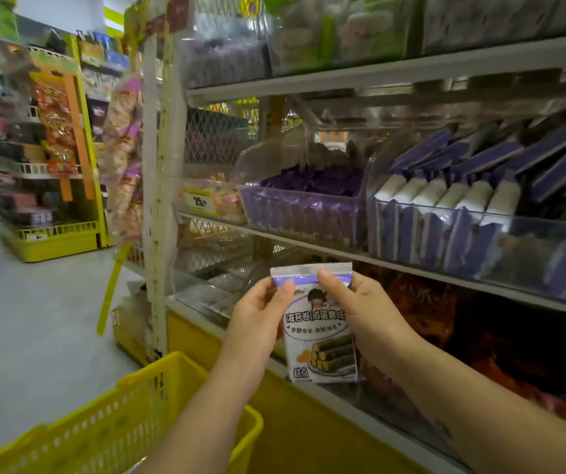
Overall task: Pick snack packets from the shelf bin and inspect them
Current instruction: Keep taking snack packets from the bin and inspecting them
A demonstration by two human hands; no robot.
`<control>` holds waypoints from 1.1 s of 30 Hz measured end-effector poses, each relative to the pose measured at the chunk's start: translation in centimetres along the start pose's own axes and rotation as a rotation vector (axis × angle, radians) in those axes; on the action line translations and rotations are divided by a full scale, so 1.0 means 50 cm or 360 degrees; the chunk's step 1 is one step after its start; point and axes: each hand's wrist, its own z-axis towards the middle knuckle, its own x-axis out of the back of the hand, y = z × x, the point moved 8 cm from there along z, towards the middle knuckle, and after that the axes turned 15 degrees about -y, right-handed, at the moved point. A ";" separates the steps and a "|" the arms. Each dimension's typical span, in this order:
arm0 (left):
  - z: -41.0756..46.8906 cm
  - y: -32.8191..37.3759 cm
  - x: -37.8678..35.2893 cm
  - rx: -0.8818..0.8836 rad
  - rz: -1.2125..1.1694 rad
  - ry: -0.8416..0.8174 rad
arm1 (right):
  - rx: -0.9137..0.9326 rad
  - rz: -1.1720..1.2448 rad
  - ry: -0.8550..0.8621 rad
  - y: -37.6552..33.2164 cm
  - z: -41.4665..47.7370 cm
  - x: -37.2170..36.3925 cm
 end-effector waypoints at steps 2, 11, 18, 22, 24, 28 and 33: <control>-0.004 -0.013 0.012 0.0030 -0.0054 0.0089 | -0.0012 0.0065 -0.0047 0.021 0.001 -0.012; -0.026 -0.044 0.039 0.0153 -0.0118 0.0304 | -0.0195 0.0341 -0.0129 0.091 -0.001 -0.026; -0.036 -0.045 0.043 0.0185 -0.0272 0.0352 | -0.0195 0.0192 -0.0202 0.085 -0.007 -0.023; -0.047 -0.043 0.058 0.0186 -0.0549 0.0465 | -0.0378 0.0087 -0.0543 0.100 -0.031 -0.047; -0.049 -0.044 0.063 0.0220 -0.0617 0.0482 | -0.0528 0.0213 -0.0674 0.116 -0.047 -0.059; -0.051 -0.052 0.052 0.0446 -0.0517 0.0209 | -0.0643 0.0464 -0.0569 0.123 -0.057 -0.057; -0.058 -0.067 0.026 0.0640 -0.0520 -0.0211 | -0.0652 0.0612 -0.0338 0.109 -0.043 -0.029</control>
